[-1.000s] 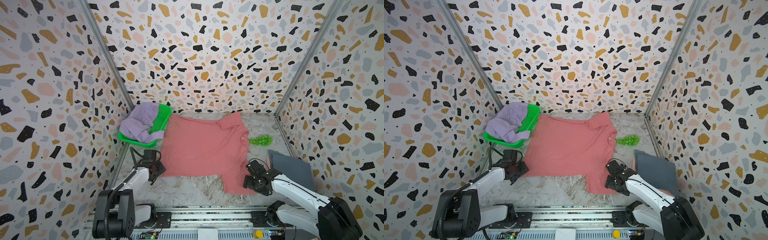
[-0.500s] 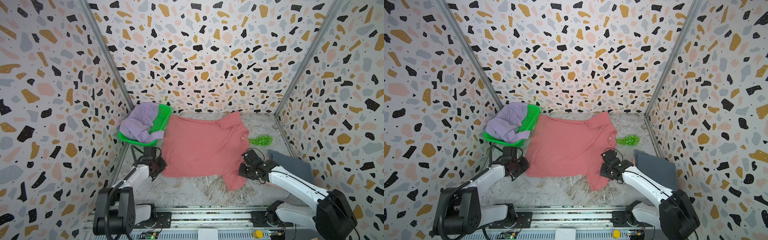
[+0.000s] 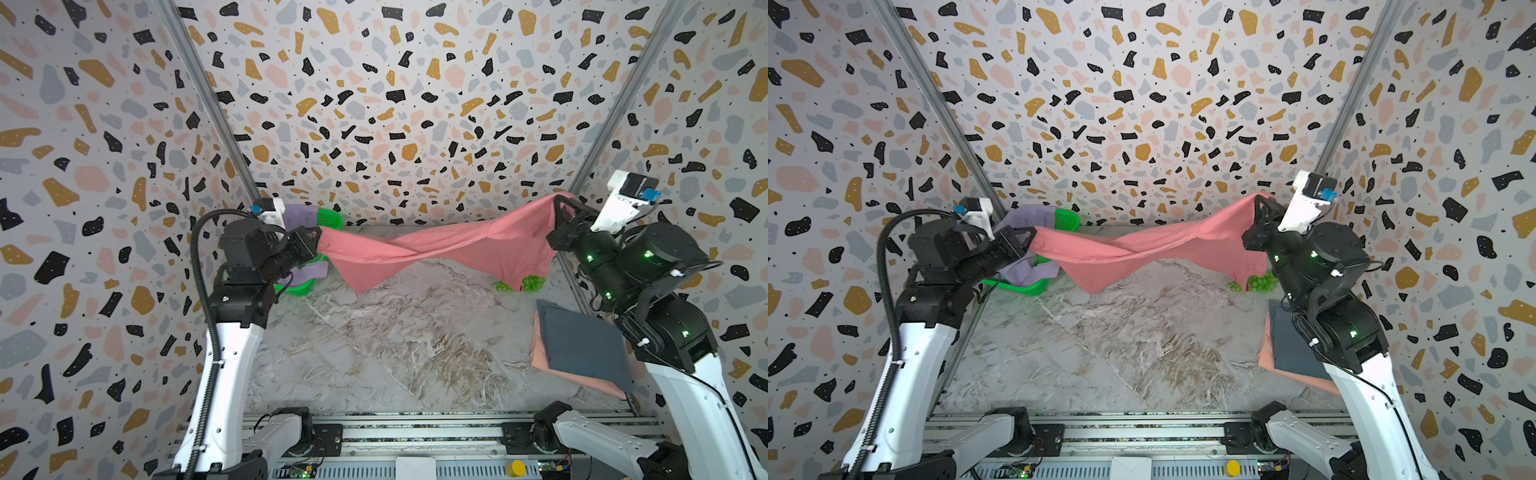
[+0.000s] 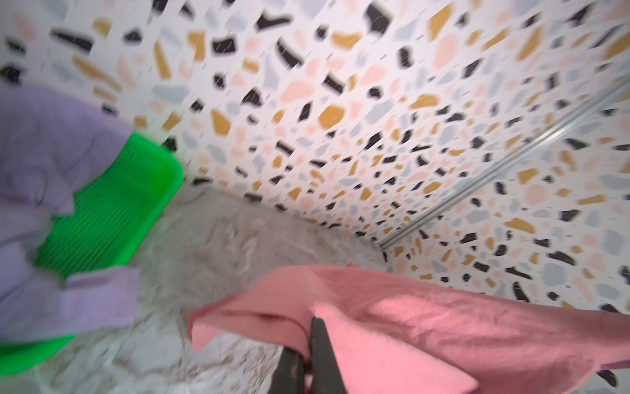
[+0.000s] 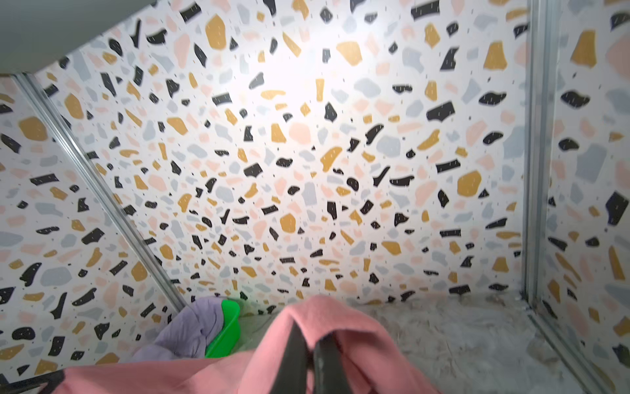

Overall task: Fold and stack the t-shirts
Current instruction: 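Lift the pink t-shirt high with both grippers and shake it out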

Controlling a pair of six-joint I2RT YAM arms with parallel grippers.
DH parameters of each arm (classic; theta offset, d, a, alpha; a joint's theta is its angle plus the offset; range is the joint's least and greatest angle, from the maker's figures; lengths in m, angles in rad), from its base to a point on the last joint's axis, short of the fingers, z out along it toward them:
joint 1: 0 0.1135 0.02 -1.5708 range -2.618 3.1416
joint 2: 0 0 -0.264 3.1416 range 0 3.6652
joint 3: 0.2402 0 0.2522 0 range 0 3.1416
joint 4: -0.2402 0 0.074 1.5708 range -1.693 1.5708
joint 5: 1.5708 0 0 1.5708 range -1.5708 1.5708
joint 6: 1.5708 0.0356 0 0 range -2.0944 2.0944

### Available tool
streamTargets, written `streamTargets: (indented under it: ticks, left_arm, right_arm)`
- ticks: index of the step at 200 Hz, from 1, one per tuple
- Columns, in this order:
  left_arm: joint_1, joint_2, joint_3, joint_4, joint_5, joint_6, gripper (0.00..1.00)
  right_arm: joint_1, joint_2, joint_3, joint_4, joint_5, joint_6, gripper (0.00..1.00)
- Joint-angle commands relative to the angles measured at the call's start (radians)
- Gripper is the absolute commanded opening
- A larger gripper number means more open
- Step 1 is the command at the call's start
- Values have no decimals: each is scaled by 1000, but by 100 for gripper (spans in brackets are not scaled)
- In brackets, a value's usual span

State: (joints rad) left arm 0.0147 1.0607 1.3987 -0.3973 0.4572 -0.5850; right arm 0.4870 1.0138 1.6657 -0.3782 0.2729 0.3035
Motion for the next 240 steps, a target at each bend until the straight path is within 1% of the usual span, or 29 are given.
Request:
streamTargets:
  ticks: [1, 11, 37, 55, 63, 74, 96, 115, 140, 158, 174, 186, 199, 220, 240]
  left_arm:
    - [-7, -65, 13, 236, 60, -62, 0]
    - [-6, -69, -4, 312, 57, -92, 0]
    - [-7, -20, -1, 325, 61, -96, 0]
    - [-7, 27, -28, 382, 75, -121, 0]
    - [-6, 56, -29, 397, 75, -124, 0]
    - [-7, 104, -25, 434, 84, -138, 0]
    - [-7, 225, 12, 521, 90, -165, 0]
    - [-13, 334, 91, 578, 95, -182, 0]
    - [-17, 447, 285, 581, 75, -159, 0]
    - [-16, 493, 431, 565, 89, -168, 0]
    - [-16, 497, 497, 551, 92, -173, 0]
    - [-15, 478, 496, 534, 95, -176, 0]
    - [-16, 431, 434, 522, 92, -174, 0]
    - [-16, 322, 246, 493, 88, -157, 0]
    - [-16, 218, 28, 435, 84, -137, 0]
  right_arm:
    - [-1, 24, 52, 167, -28, -178, 0]
    - [-1, 46, 55, 210, -34, -228, 0]
    - [-1, 123, 52, 284, -12, -302, 0]
    - [-8, 181, 33, 334, -4, -334, 0]
    - [-27, 208, 22, 363, -7, -337, 0]
    - [-68, 257, 24, 393, -43, -323, 0]
    - [-145, 373, 82, 444, -134, -276, 0]
    - [-186, 488, 187, 456, -197, -244, 0]
    - [-199, 615, 444, 376, -256, -234, 0]
    - [-199, 649, 601, 352, -291, -234, 0]
    - [-198, 628, 656, 338, -300, -226, 0]
    - [-197, 582, 618, 328, -304, -214, 0]
    - [-197, 497, 498, 336, -311, -198, 0]
    - [-197, 335, 221, 348, -296, -151, 0]
    - [-198, 190, -53, 312, -274, -59, 0]
